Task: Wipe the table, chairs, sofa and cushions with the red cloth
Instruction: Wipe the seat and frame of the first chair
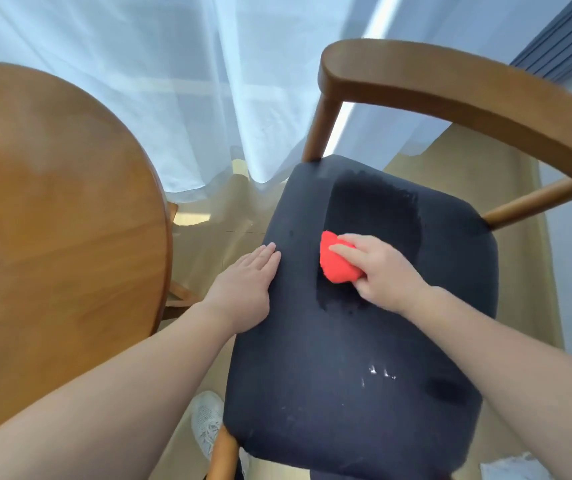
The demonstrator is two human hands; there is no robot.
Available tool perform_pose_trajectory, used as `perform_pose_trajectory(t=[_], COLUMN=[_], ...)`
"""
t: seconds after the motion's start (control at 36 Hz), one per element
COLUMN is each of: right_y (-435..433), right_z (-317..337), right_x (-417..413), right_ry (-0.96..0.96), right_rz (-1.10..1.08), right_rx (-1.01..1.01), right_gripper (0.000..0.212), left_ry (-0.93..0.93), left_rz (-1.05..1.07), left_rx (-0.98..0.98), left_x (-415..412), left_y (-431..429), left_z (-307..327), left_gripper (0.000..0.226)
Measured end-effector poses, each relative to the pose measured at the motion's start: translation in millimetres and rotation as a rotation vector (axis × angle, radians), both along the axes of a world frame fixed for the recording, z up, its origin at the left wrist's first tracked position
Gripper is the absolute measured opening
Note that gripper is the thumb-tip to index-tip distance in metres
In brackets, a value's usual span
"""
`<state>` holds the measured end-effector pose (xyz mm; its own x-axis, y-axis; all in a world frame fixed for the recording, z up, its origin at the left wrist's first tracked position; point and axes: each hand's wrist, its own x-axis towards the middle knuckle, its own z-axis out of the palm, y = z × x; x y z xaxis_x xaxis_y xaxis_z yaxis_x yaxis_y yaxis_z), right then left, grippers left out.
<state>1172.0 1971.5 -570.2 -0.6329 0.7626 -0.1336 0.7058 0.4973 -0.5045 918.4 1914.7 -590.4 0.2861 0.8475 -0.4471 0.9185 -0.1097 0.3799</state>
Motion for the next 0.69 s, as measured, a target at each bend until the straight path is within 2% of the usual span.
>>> perform_pose_trajectory(t=[0.08, 0.22, 0.33, 0.39, 0.53, 0.69], right_y=[50.8, 117.2, 123.0, 113.2, 67.8, -81.8], right_z=[4.6, -2.6, -23.1, -31.4, -35.4, -32.9], right_x=[-12.5, -40.1, -59.8, -65.2, -68.7, -50.1], right_ry=[-0.011, -0.097, -0.32, -0.364, -0.296, -0.164], right_rz=[-0.126, -0.19, -0.163, -0.193, -0.166, 0.011], right_rx=[0.015, 0.031, -0.091, -0.104, -0.001, 0.086], right_gripper=[0.058, 0.058, 0.065, 0.067, 0.067, 0.072], left_ry=[0.008, 0.013, 0.016, 0.017, -0.005, -0.029], left_rz=[0.03, 0.075, 0.081, 0.084, 0.161, 0.202], left_rx=[0.029, 0.033, 0.043, 0.054, 0.075, 0.04], left_x=[-8.0, -17.5, -22.7, -25.0, -27.5, -22.1], left_y=[-0.1, -6.2, -16.5, -20.6, -24.8, -44.2], left_z=[4.1, 3.1, 2.5, 2.6, 5.8, 11.1], left_gripper=[0.064, 0.064, 0.064, 0.064, 0.063, 0.064])
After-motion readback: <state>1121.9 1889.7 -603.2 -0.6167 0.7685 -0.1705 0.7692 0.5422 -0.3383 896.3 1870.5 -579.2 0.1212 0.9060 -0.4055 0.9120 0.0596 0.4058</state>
